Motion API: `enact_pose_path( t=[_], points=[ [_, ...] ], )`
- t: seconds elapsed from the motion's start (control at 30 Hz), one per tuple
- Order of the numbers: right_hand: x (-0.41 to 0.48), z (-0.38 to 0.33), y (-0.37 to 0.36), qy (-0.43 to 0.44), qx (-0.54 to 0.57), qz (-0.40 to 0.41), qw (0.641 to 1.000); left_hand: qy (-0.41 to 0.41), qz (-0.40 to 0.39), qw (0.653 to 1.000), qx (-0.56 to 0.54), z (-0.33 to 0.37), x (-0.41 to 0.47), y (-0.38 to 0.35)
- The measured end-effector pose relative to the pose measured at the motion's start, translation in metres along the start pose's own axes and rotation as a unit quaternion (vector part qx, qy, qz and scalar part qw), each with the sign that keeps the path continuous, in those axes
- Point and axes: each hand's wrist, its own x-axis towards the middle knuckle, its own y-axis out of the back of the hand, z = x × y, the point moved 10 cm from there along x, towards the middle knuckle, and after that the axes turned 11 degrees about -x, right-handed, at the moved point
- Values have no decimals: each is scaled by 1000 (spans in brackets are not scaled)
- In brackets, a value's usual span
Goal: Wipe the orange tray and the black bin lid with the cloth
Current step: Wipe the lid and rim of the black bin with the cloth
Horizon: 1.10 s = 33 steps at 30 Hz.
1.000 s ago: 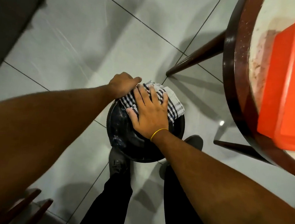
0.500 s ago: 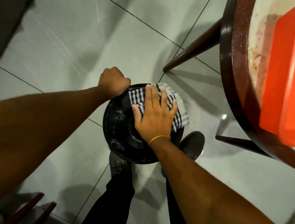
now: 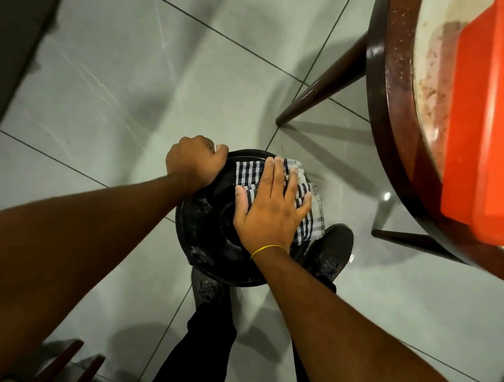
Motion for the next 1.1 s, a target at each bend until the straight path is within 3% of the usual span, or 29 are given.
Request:
enact_pose_path(
  t=[0.1,0.2,0.4,0.47,0.57,0.63,0.7,0.77,0.8,0.83,0.87,0.93,0.97,1.0,1.03,1.1],
  points=[
    [-4,6,-2,-34,-6,1,999,37,10,999,-17,-6,2,2],
    [-25,26,-4,-168,11,2,986,48,20,998,-29,-9,0,-1],
    [-87,25,-19,-416,86,-34,905,32,38,999,-16,-7,-2,-2],
    [-98,16,-23,-456,116,-62,880,17,27,999,-6,-4,-3,-4],
    [-103,15,-27,-421,149,-126,886,8,18,1000,3,-1,-4,-1],
    [-106,27,-24,-344,144,-189,908,6,7,1000,6,1,-4,-3],
    [-101,39,1,-186,91,-184,961,4,2,1000,18,2,-4,-3],
    [-92,35,37,60,40,-120,990,1,-2,1000,25,3,-5,-4],
    [-94,23,47,217,19,-101,971,2,-1,1000,31,3,-5,-3],
    [-103,10,50,376,-10,-97,921,4,-1,999,37,3,-5,-2],
    [-115,2,45,524,-49,-102,844,3,-2,999,39,3,-6,-2],
    [-135,-1,24,745,-141,-92,645,3,-4,999,40,3,-7,-1],
    [-137,-1,12,813,-181,-64,550,3,-4,999,45,3,-7,0],
    [-133,-1,1,854,-200,-38,478,4,-7,999,50,5,-6,-1],
    [-129,-8,-9,882,-198,-27,427,11,-9,998,53,-1,-4,0],
    [-119,-15,-20,907,-175,-25,382,17,-13,999,48,-4,-2,-3]
  ],
)
